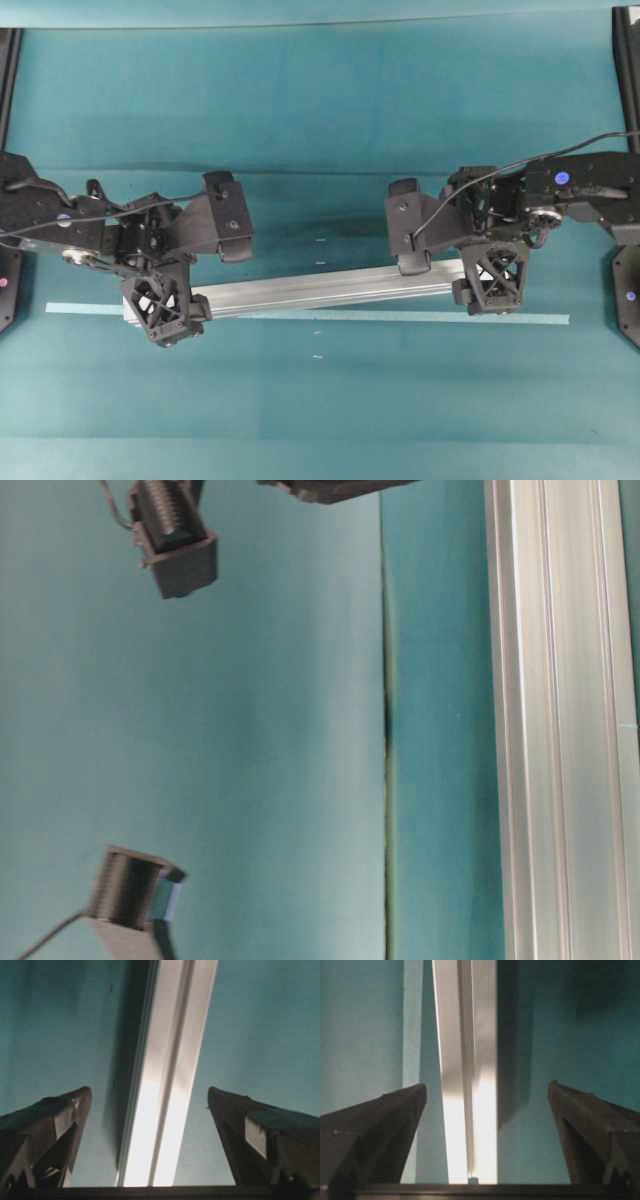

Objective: Lift the metal rail with both hands.
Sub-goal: 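Lower both open grippers around the rail ends and close them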

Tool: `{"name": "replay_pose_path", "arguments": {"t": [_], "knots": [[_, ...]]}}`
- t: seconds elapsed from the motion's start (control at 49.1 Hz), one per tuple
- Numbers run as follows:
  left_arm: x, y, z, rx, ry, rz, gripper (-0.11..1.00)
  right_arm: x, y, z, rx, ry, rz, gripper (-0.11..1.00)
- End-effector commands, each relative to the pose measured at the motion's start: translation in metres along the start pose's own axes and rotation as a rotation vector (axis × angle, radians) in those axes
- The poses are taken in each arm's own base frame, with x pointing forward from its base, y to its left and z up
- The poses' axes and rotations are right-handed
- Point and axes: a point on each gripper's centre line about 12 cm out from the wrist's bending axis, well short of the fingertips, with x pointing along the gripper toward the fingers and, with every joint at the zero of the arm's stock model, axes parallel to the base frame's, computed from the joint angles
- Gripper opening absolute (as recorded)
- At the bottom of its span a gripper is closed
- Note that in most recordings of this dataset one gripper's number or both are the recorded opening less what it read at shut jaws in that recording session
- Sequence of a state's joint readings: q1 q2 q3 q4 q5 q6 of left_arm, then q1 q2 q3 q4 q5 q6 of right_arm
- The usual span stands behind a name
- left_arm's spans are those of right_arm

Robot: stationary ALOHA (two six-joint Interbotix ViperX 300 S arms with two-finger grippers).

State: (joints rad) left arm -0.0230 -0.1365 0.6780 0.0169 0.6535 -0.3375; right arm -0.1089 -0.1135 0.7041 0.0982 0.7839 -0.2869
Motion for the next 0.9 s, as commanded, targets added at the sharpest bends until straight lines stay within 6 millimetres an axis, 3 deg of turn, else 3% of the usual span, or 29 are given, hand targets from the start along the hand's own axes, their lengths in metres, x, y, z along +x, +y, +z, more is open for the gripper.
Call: {"name": "replay_pose_path", "arguments": {"t": [0.0, 0.57, 0.875], "knots": [[0.002, -0.002, 0.002, 0.007, -0.023, -0.008, 0.98, 0.007, 0.002, 0.000, -0.004, 0.001, 0.000, 1.00], [0.038, 0.006, -0.010, 0.010, -0.036, -0.009, 0.98, 0.043, -0.001, -0.005, 0.000, 0.000, -0.012, 1.00], [0.046, 0.011, -0.023, 0.036, -0.020, -0.004, 0.98, 0.049, -0.001, -0.006, 0.006, -0.011, -0.016, 1.00]]}}
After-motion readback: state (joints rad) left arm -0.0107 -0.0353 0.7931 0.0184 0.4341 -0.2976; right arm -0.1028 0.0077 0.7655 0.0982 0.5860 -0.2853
